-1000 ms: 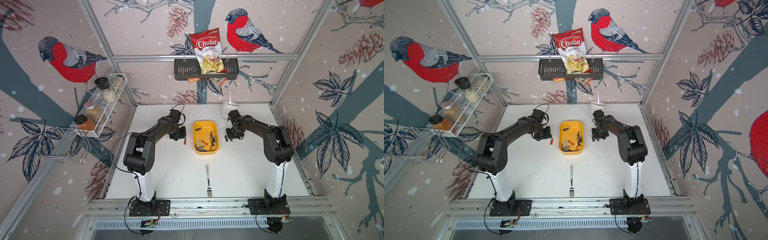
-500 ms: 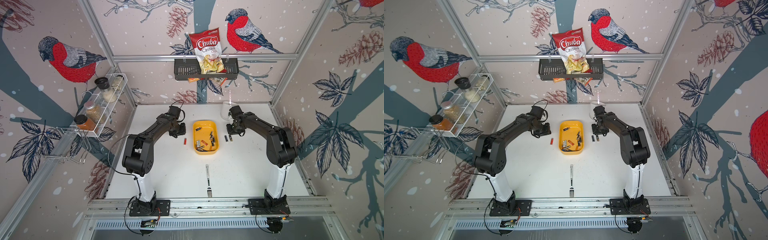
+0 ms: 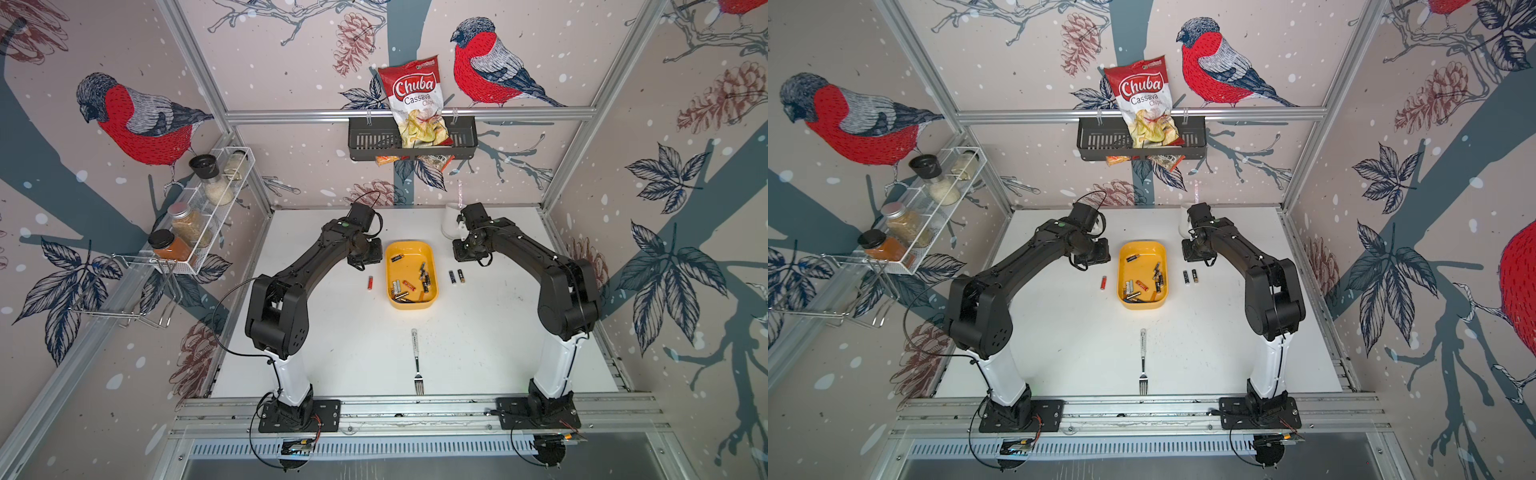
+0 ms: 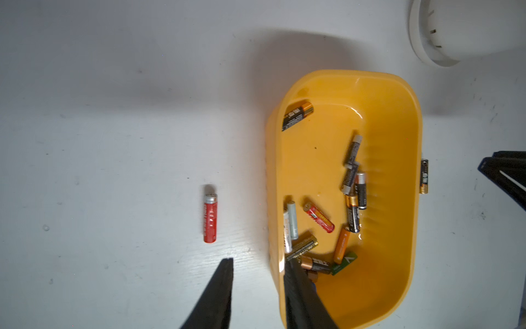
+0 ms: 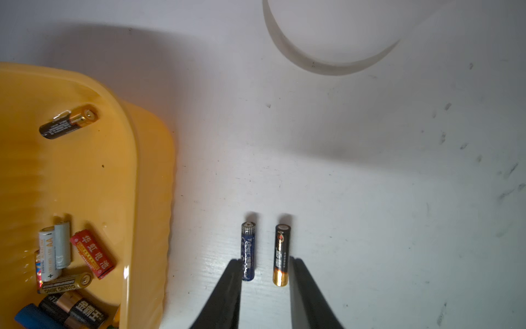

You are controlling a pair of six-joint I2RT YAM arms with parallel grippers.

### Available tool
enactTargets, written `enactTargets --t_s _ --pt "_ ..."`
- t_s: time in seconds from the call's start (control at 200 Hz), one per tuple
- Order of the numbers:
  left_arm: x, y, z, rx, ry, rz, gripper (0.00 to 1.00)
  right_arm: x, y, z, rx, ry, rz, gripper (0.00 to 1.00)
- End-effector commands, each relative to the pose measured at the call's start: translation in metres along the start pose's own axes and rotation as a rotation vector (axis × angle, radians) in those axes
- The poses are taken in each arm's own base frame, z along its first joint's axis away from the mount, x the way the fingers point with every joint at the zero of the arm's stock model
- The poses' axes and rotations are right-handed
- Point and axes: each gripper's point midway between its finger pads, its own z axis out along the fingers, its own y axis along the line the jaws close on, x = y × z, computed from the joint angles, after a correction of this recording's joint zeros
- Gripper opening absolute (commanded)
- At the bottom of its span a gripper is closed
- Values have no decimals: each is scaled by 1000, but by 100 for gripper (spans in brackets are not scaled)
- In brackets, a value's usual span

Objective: Take the batteries out of the storage box
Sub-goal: Place the battery at the center of the board, then pick up the battery from the storage box.

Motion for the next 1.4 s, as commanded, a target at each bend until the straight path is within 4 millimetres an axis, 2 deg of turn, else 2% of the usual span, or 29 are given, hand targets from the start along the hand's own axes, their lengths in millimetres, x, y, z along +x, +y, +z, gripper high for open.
enactTargets --t_s 0.0,0.125,0.31,0.58,0.881,1.396 --pt "6 -7 2 -30 16 -16 35 -3 6 -7 -37 -16 27 34" --pt "13 -26 9 -32 28 6 35 -8 9 -16 -52 -46 28 35" --pt "29 -46 34 -8 74 21 35 -12 11 -26 -65 -72 25 35" --pt "39 -63 59 -16 123 52 36 -11 10 -32 -82 -82 35 36" --pt "55 -61 82 -43 183 62 36 -12 1 -33 -84 -84 49 37" --pt "66 -65 109 -54 226 79 39 -11 -3 -31 -88 -75 57 37"
